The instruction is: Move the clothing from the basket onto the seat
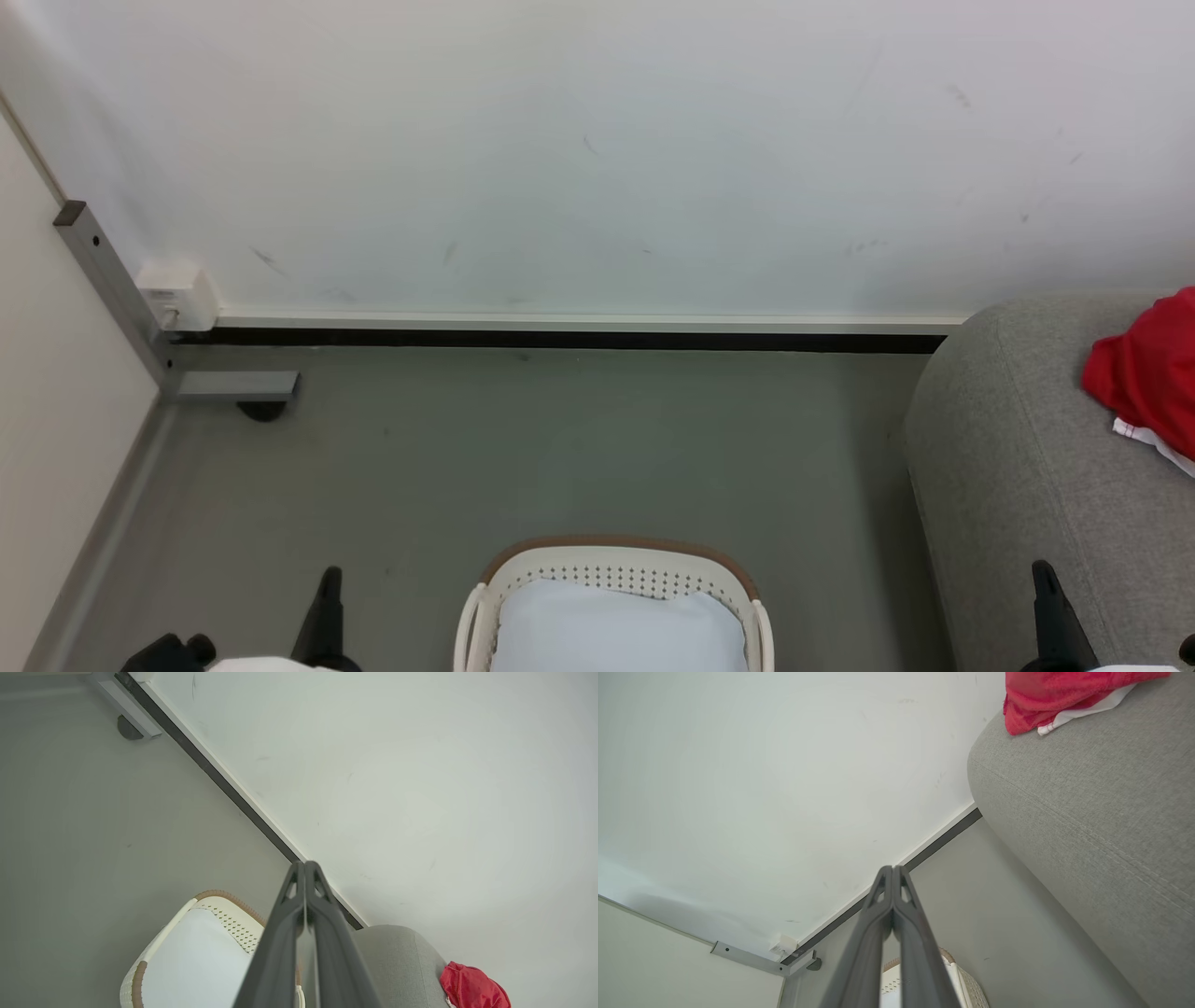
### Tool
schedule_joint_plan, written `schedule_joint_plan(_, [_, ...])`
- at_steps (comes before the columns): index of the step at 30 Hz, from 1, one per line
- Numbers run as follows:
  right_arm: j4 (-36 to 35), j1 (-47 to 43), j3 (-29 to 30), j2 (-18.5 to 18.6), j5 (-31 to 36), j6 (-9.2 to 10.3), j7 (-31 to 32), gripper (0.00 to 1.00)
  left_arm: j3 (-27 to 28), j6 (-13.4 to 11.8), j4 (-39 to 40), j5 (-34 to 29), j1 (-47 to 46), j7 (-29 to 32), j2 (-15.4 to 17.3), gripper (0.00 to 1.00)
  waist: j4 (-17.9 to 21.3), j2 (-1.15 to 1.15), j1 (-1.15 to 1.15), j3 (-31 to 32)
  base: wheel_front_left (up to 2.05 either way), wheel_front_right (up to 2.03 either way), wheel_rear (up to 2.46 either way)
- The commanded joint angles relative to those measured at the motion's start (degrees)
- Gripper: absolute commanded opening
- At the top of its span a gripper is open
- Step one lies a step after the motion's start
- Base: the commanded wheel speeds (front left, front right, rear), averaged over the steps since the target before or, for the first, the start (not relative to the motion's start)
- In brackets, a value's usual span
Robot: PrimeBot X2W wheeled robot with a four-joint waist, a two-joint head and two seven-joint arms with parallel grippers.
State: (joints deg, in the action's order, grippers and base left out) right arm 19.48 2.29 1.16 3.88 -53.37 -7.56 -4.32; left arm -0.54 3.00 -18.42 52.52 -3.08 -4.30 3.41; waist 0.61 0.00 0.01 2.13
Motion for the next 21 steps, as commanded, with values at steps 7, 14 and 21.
schedule_joint_plan(7, [-1.5,2.0,1.0,0.2,-5.7,0.06,1.6,0.0,1.2,0.9,1.2,6.2,-1.6,1.6,0.1,0.0,-0.1,0.0,-0.01,-0.2,0.0,0.0,0.0])
schedule_joint_plan(14, [-2.1,2.2,1.6,0.0,-10.0,0.07,2.8,0.0,2.0,1.4,1.7,10.4,-1.9,2.8,0.0,0.0,-0.1,0.0,-0.01,-0.4,0.0,0.0,0.0])
schedule_joint_plan(21, [-2.6,2.6,2.2,-0.1,-14.0,0.07,3.9,0.0,2.7,1.8,2.1,14.4,-2.1,3.9,-0.1,0.0,-0.2,0.0,-0.01,-0.6,0.0,0.0,0.0])
